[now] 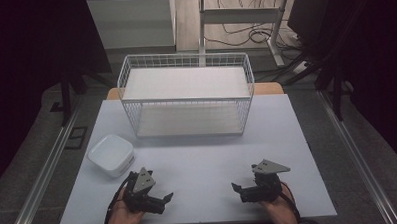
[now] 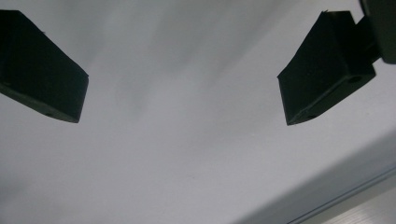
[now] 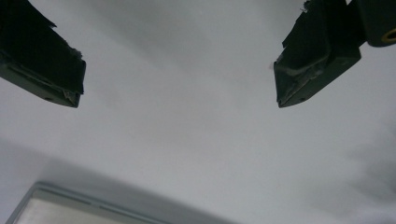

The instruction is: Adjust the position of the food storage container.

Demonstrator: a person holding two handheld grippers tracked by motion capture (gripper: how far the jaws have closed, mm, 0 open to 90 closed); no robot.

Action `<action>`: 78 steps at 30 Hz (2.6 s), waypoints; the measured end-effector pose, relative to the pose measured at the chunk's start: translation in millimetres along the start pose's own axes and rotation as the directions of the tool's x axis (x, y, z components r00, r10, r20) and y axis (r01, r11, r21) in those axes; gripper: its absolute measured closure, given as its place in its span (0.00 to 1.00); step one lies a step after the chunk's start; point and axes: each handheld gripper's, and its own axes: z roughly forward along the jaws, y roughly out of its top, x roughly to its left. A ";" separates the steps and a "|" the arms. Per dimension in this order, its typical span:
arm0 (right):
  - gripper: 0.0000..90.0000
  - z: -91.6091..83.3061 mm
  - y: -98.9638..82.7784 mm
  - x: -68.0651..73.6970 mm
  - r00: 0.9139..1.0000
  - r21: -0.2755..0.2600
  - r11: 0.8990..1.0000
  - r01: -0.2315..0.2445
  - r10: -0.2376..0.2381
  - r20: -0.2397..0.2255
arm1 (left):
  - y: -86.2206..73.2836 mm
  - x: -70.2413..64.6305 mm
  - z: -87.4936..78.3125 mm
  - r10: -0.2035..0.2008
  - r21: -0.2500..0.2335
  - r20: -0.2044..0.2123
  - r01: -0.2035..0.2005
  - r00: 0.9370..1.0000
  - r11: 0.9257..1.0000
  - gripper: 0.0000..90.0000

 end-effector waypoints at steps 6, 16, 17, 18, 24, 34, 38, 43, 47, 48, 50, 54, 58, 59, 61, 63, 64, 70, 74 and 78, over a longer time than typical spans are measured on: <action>0.02 2.6 -0.5 3.9 0.999 0.012 0.999 0.050 -0.050 -0.011 | -5.2 8.0 2.6 -0.046 -0.018 0.039 0.046 0.998 0.999 0.02; 0.02 5.0 -0.7 5.2 0.999 -0.001 0.999 0.038 -0.039 -0.031 | -2.0 12.4 0.9 -0.112 -0.001 0.079 0.112 0.991 0.994 0.04; 0.01 5.3 -0.7 5.4 0.999 -0.002 0.999 0.038 -0.038 -0.032 | -2.0 12.4 0.9 -0.112 -0.001 0.079 0.112 0.991 0.994 0.04; 0.01 5.3 -0.7 5.4 0.999 -0.002 0.999 0.038 -0.038 -0.032 | -1.9 12.7 0.7 -0.112 0.003 0.076 0.112 0.991 0.994 0.04; 0.01 5.5 -0.5 5.2 0.999 0.001 0.999 0.042 -0.042 -0.024 | 0.9 16.8 -3.8 -0.131 -0.009 0.074 0.132 0.989 0.991 0.09; 0.02 2.8 1.4 5.7 0.999 -0.009 0.999 0.049 -0.049 -0.012 | 12.2 31.8 -20.4 -0.104 -0.039 0.029 0.105 0.994 0.994 0.38; 0.02 3.0 1.7 6.6 0.998 -0.007 0.998 0.058 -0.058 -0.009 | 18.5 40.8 -23.8 -0.107 -0.046 0.027 0.108 0.994 0.993 0.49; 0.02 3.7 1.3 5.7 0.998 0.008 0.998 0.058 -0.058 -0.003 | 27.1 60.8 -30.4 -0.124 -0.061 -0.003 0.124 0.992 0.990 0.64; 0.03 2.7 1.9 5.1 0.999 0.029 0.998 0.050 -0.050 -0.013 | 26.0 76.3 -37.8 -0.145 -0.063 -0.025 0.143 0.989 0.988 0.79; 0.03 2.7 1.9 5.1 0.999 0.029 0.998 0.050 -0.050 -0.013 | 26.0 76.3 -37.8 -0.145 -0.063 -0.025 0.143 0.989 0.988 0.83; 0.03 2.5 2.2 5.6 0.999 0.031 0.998 0.050 -0.049 -0.018 | 25.1 83.1 -42.1 -0.151 -0.067 -0.042 0.148 0.988 0.987 0.92; 0.03 3.9 1.9 6.8 0.998 0.040 0.997 0.060 -0.059 -0.018 | 24.9 101.0 -51.2 -0.170 -0.067 -0.084 0.164 0.982 0.984 1.00; 0.03 4.2 1.8 6.9 0.998 0.041 0.997 0.062 -0.061 -0.016 | 25.2 112.9 -55.3 -0.183 -0.075 -0.111 0.175 0.977 0.982 1.00; 0.03 4.1 1.7 6.9 0.998 0.040 0.997 0.064 -0.063 -0.023 | 24.6 121.9 -57.4 -0.196 -0.083 -0.127 0.186 0.972 0.979 1.00; 0.03 4.2 1.6 7.1 0.997 0.038 0.997 0.067 -0.065 -0.032 | 23.1 130.9 -58.4 -0.206 -0.080 -0.147 0.196 0.967 0.977 1.00; 0.03 4.4 1.5 7.4 0.997 0.037 0.997 0.069 -0.067 -0.040 | 20.9 138.8 -58.9 -0.217 -0.081 -0.163 0.206 0.962 0.975 1.00; 0.03 4.4 1.5 7.4 0.997 0.037 0.997 0.069 -0.067 -0.040 | 20.9 138.8 -58.9 -0.217 -0.081 -0.163 0.206 0.962 0.975 1.00; 0.03 5.3 1.2 8.0 0.996 0.040 0.996 0.078 -0.076 -0.036 | 11.2 166.9 -62.5 -0.268 -0.087 -0.214 0.255 0.939 0.963 1.00; 0.03 5.8 0.8 7.8 0.997 0.043 0.996 0.076 -0.074 -0.034 | 7.6 178.1 -65.3 -0.286 -0.088 -0.238 0.273 0.928 0.958 1.00; 0.03 6.2 0.7 7.8 0.997 0.042 0.996 0.077 -0.076 -0.032 | 3.0 192.2 -68.8 -0.307 -0.090 -0.269 0.293 0.913 0.952 1.00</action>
